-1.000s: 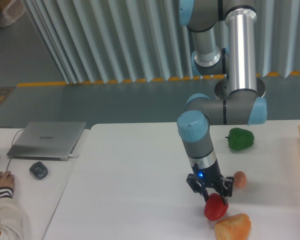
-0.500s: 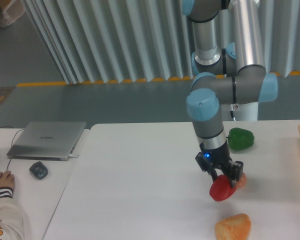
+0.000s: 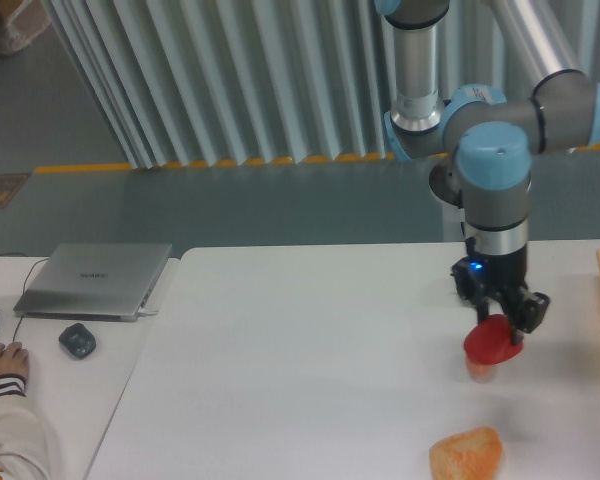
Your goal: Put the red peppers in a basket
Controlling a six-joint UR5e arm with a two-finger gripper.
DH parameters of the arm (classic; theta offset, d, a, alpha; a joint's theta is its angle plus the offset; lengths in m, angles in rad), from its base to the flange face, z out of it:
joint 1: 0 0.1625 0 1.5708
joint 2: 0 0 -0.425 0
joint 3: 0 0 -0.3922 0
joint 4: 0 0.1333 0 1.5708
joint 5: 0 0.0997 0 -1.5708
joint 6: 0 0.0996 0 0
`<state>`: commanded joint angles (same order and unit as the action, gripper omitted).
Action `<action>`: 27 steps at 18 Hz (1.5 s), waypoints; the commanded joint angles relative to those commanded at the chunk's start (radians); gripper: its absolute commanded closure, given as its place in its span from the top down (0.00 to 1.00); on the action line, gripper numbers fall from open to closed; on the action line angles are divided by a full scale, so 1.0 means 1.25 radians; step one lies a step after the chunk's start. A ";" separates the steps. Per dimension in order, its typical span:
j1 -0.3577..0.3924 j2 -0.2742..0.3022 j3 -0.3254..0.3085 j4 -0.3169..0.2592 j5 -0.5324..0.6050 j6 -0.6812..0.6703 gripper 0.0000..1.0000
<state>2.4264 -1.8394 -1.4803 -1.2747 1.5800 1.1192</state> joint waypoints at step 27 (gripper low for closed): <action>0.333 0.087 -0.117 -0.021 0.006 0.743 0.44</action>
<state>2.8424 -1.7303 -1.6260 -1.3008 1.5877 2.0475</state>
